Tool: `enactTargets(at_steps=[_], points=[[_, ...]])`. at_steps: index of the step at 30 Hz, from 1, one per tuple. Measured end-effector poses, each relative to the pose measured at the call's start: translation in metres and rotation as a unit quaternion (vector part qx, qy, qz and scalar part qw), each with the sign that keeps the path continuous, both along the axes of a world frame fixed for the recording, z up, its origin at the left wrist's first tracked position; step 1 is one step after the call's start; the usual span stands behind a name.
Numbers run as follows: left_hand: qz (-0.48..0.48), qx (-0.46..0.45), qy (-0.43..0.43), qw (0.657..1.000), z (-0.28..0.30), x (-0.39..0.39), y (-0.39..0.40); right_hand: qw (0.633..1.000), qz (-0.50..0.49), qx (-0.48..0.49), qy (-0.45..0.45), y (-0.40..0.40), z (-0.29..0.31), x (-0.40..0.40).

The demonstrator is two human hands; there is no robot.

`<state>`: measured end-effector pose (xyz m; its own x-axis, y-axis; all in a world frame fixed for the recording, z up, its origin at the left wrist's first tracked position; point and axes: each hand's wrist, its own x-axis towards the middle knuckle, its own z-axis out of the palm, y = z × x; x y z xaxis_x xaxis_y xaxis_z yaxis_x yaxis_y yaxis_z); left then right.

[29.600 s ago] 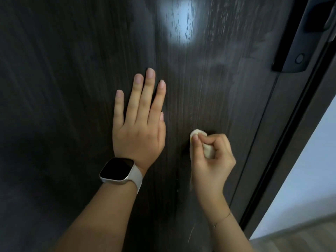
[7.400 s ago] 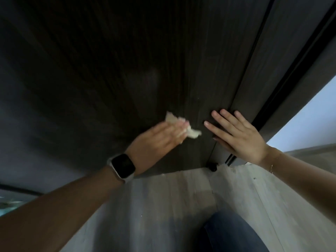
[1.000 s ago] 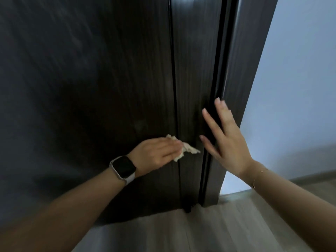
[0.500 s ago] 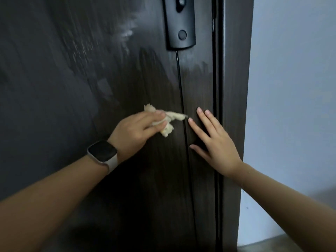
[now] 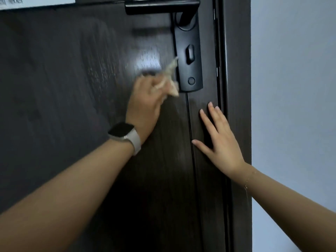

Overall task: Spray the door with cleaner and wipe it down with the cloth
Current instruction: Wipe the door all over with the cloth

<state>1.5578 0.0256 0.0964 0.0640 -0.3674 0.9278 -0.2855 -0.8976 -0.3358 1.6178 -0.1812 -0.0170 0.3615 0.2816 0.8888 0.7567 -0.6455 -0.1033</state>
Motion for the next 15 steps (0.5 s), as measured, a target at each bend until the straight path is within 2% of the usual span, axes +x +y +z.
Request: enactTargets(at_steps=[3, 6, 8, 11, 15], points=[[-0.005, 0.130, 0.067, 0.989, -0.067, 0.006, -0.005, 0.999, -0.030, -0.027, -0.010, -0.006, -0.002, 0.000], [-0.006, 0.194, 0.095, 0.976, -0.076, 0.010, 0.000, 0.994, -0.085, -0.069, -0.018, -0.020, -0.012, 0.001], [-0.004, 0.167, 0.073, 0.983, -0.052, 0.010, -0.003, 0.994, -0.093, -0.064, -0.008, -0.031, -0.019, 0.004], [-0.013, 0.043, 0.043, 0.998, -0.021, 0.011, -0.016, 0.997, -0.073, -0.006, 0.038, -0.039, -0.027, 0.006], [-0.026, 0.013, 0.045, 0.999, -0.050, 0.021, -0.041, 0.997, -0.056, 0.024, 0.058, -0.036, -0.039, 0.003]])
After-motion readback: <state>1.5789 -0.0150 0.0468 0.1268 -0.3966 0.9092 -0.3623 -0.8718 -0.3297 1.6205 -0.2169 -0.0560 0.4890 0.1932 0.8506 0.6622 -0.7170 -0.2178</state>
